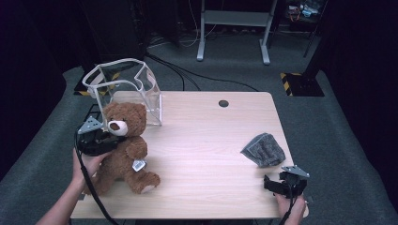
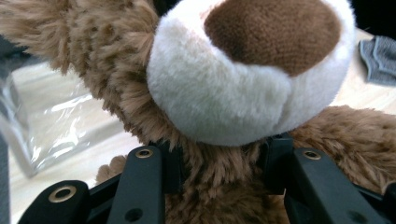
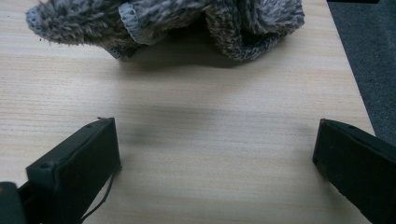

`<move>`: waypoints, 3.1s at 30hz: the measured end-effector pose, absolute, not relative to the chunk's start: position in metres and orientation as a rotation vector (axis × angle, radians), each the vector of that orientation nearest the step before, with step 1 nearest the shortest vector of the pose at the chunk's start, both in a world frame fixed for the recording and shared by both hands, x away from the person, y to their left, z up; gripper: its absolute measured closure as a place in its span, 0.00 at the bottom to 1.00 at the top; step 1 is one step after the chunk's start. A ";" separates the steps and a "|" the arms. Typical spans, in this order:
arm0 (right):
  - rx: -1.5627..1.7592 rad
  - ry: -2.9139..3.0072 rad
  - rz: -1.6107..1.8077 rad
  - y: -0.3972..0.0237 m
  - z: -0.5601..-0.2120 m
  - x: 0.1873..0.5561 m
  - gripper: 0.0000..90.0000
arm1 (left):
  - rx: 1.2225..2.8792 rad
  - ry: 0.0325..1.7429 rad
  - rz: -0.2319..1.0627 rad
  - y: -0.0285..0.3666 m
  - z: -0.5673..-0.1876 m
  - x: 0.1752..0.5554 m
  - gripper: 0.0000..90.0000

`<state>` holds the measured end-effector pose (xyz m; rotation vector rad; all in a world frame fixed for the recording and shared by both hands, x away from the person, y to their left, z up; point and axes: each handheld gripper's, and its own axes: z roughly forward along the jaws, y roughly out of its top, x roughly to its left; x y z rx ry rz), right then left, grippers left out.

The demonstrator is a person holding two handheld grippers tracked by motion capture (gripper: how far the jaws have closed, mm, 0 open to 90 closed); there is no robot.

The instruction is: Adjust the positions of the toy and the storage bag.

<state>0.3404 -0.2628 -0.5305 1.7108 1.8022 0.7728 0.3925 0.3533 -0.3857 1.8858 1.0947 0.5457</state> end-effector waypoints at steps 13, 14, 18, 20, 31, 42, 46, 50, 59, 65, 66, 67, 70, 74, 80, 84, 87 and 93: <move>1.710 1.802 0.771 -0.263 -0.530 0.340 0.00 | 1.930 1.175 0.445 0.372 -0.424 0.383 0.67; 1.711 1.802 0.772 -0.263 -0.530 0.340 0.00 | 1.946 1.186 0.414 0.376 -0.426 0.385 0.67; 1.711 1.802 0.773 -0.263 -0.531 0.340 0.00 | 1.984 1.235 0.360 0.379 -0.436 0.394 0.67; 1.711 1.801 0.771 -0.263 -0.530 0.340 0.00 | 1.996 1.239 0.350 0.379 -0.439 0.396 0.67; 1.712 1.802 0.772 -0.263 -0.530 0.340 0.00 | 1.978 1.333 0.274 0.383 -0.458 0.407 0.53; 1.712 1.801 0.773 -0.263 -0.531 0.340 0.00 | 1.949 1.351 0.353 0.380 -0.439 0.406 0.17; 1.711 1.802 0.773 -0.263 -0.530 0.340 0.00 | 1.920 1.357 0.379 0.382 -0.421 0.404 0.12; 1.711 1.802 0.773 -0.263 -0.530 0.340 0.00 | 1.919 1.333 0.399 0.378 -0.404 0.407 0.08; 1.706 1.807 0.775 -0.263 -0.531 0.341 0.00 | 1.946 1.284 0.458 0.360 -0.373 0.425 0.00; 1.705 1.808 0.775 -0.263 -0.531 0.341 0.00 | 1.937 1.263 0.474 0.348 -0.357 0.440 0.00; 1.705 1.808 0.775 -0.263 -0.531 0.341 0.00 | 1.958 1.247 0.476 0.346 -0.353 0.445 0.00; 1.705 1.808 0.775 -0.263 -0.531 0.341 0.00 | 1.957 1.248 0.489 0.344 -0.352 0.447 0.00; 1.705 1.808 0.775 -0.263 -0.531 0.341 0.00 | 1.981 1.220 0.520 0.340 -0.343 0.460 0.00; 1.708 1.807 0.776 -0.263 -0.531 0.340 0.00 | 1.965 1.213 0.533 0.334 -0.335 0.477 0.00; 1.707 1.807 0.776 -0.263 -0.531 0.341 0.00 | 1.977 1.190 0.557 0.319 -0.322 0.506 0.00; 1.704 1.809 0.776 -0.263 -0.531 0.341 0.00 | 1.993 1.168 0.573 0.308 -0.316 0.523 0.00; 1.703 1.810 0.777 -0.263 -0.531 0.341 0.00 | 1.993 1.163 0.576 0.301 -0.313 0.534 0.01; 1.702 1.811 0.779 -0.263 -0.531 0.341 0.00 | 2.024 1.162 0.574 0.289 -0.311 0.558 0.03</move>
